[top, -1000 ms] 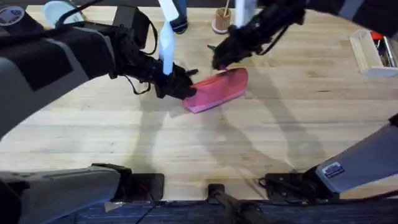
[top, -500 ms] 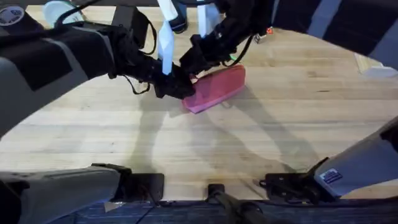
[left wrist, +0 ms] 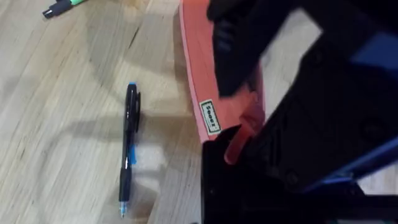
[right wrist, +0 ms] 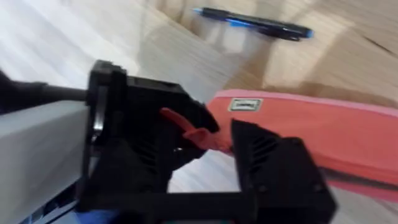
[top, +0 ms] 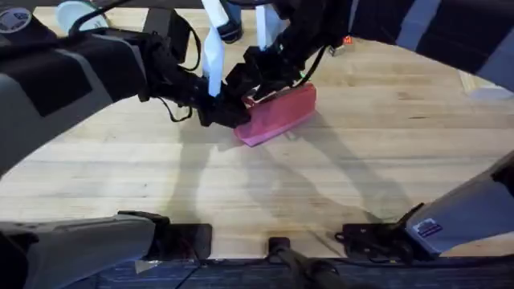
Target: Unzip the bag, pick up the pens from the table one at a time and place them inside, then zip the bag closed.
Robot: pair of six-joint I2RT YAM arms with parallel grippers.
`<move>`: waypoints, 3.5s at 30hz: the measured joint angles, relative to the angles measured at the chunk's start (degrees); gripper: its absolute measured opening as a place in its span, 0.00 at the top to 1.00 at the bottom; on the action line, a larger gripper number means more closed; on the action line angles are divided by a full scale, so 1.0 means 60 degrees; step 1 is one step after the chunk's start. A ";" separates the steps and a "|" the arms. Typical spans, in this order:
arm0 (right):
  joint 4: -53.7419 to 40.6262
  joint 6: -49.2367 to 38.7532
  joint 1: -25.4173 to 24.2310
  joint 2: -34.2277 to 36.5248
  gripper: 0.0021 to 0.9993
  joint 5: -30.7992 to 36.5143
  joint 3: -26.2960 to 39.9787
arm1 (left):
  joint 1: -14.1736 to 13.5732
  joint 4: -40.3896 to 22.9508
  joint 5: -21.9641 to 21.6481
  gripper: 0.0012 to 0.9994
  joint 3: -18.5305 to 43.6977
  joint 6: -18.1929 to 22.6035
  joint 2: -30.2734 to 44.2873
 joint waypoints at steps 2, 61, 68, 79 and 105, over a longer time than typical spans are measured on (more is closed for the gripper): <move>-0.0144 -0.0041 -0.0069 -0.0070 0.34 0.0223 0.0000 | -0.0004 0.0037 0.0034 0.96 0.0000 0.0003 0.0000; -0.2578 -1.3495 -0.0997 -0.1721 0.97 0.2207 0.1071 | 0.1912 -0.1972 -0.0143 0.01 0.0579 0.0004 -0.3357; -0.2860 -1.4922 -0.0997 -0.1147 0.97 0.2204 0.1075 | 0.1912 -0.1972 -0.0143 0.01 0.0579 0.0004 -0.3355; -0.2821 -1.5230 -0.0851 -0.0040 0.97 0.2204 0.1075 | 0.1912 -0.1973 -0.0143 0.01 0.0579 0.0004 -0.3355; -0.2762 -1.5218 -0.0709 0.1209 0.90 0.2160 0.1075 | 0.1912 -0.1972 -0.0146 0.01 0.0579 0.0004 -0.3358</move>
